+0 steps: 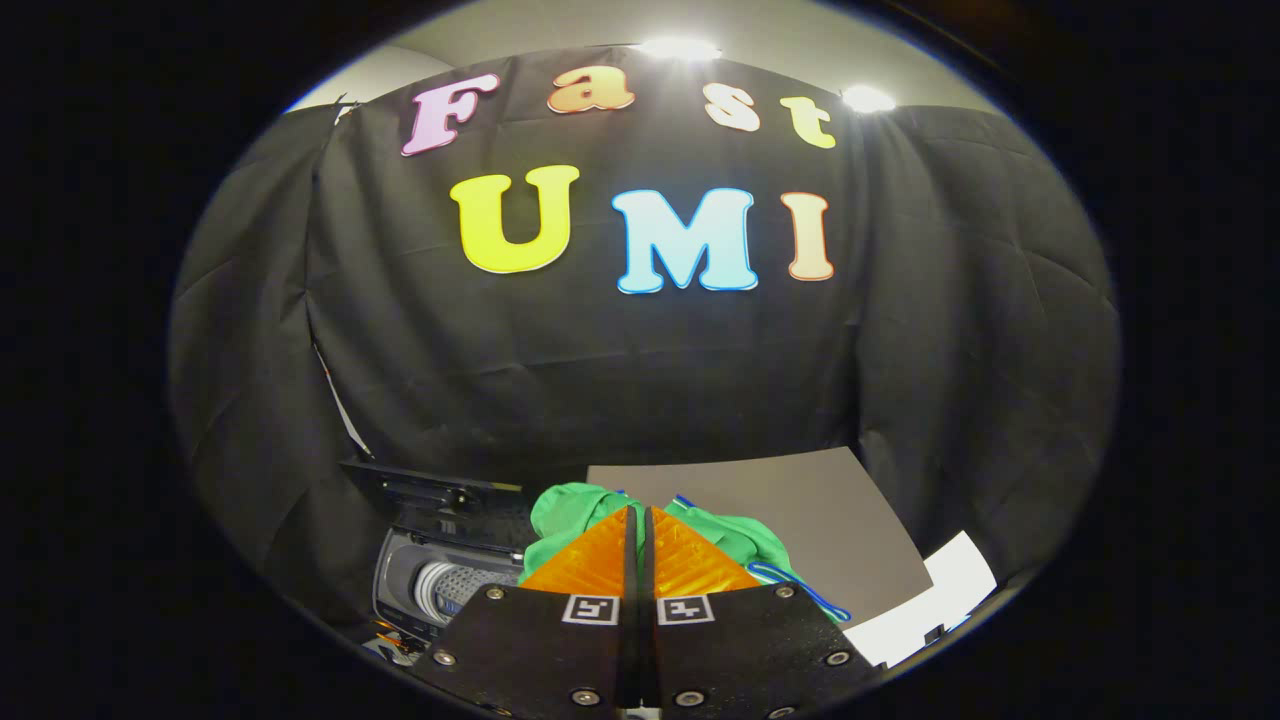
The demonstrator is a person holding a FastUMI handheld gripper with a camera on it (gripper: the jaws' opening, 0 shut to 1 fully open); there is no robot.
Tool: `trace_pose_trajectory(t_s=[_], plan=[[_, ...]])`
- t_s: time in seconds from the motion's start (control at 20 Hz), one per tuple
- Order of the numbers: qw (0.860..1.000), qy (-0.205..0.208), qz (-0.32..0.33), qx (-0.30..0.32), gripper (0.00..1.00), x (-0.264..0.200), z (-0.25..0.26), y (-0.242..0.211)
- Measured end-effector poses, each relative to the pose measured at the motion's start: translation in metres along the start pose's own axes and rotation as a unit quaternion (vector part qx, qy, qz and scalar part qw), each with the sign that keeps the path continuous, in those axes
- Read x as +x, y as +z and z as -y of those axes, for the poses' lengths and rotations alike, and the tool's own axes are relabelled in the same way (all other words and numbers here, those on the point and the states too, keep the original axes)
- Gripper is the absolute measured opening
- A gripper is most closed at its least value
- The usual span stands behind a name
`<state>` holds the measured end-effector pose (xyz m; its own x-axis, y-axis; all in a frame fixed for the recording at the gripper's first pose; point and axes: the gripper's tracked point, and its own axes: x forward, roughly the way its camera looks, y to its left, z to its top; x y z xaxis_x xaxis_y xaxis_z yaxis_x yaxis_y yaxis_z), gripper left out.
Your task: Put the clothes into the washing machine and then close the washing machine lid.
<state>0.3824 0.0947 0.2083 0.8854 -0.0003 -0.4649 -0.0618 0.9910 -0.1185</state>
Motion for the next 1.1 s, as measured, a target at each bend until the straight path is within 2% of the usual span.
trace_pose_trajectory(t_s=[0.25, 0.5, 0.65, 0.85, 1.1], plan=[[1.000, 0.005, 0.007, -0.007, 0.00, -0.015, -0.072, 0.004], [1.000, 0.007, -0.005, -0.012, 0.00, -0.011, -0.142, -0.016], [1.000, 0.013, -0.021, -0.011, 0.00, 0.005, -0.185, -0.036], [0.998, 0.007, -0.042, -0.046, 0.00, 0.031, -0.230, -0.063], [0.994, -0.003, -0.078, -0.072, 0.00, 0.065, -0.262, -0.109]])
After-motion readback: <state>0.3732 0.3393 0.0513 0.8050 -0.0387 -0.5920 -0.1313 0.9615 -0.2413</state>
